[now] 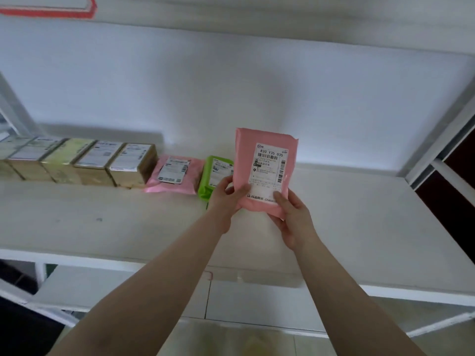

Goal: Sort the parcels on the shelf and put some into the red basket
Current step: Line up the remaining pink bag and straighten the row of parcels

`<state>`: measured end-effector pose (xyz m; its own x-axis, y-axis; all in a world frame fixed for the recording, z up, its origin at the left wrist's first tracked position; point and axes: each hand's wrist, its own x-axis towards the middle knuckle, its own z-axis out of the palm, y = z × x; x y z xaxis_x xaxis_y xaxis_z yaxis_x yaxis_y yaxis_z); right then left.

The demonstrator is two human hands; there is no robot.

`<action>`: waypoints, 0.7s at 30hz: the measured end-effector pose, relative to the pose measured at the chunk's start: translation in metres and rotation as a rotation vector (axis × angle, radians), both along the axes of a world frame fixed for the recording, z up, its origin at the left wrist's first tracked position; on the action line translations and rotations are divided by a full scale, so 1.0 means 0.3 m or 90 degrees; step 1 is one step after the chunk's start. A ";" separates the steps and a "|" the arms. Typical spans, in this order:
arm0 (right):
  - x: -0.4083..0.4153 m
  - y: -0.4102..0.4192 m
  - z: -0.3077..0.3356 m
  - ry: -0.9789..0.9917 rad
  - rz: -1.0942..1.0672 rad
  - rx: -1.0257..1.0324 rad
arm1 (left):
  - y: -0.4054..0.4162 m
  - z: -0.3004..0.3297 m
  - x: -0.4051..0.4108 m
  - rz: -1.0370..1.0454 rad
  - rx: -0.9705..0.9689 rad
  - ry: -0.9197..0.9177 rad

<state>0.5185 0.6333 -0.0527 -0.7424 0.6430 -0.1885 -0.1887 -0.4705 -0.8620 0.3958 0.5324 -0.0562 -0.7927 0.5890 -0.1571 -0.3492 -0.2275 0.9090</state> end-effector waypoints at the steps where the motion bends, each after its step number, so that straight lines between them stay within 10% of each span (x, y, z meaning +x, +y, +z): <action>1: -0.009 -0.023 0.004 0.000 -0.003 0.002 | -0.021 0.002 -0.009 -0.001 0.002 -0.004; 21: -0.032 -0.119 0.030 -0.001 -0.059 -0.002 | -0.090 0.009 -0.047 -0.044 0.058 -0.053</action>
<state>0.5089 0.5976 -0.0435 -0.6797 0.7081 -0.1911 -0.2306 -0.4537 -0.8608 0.3816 0.5054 -0.0534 -0.7367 0.6561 -0.1640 -0.4397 -0.2805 0.8532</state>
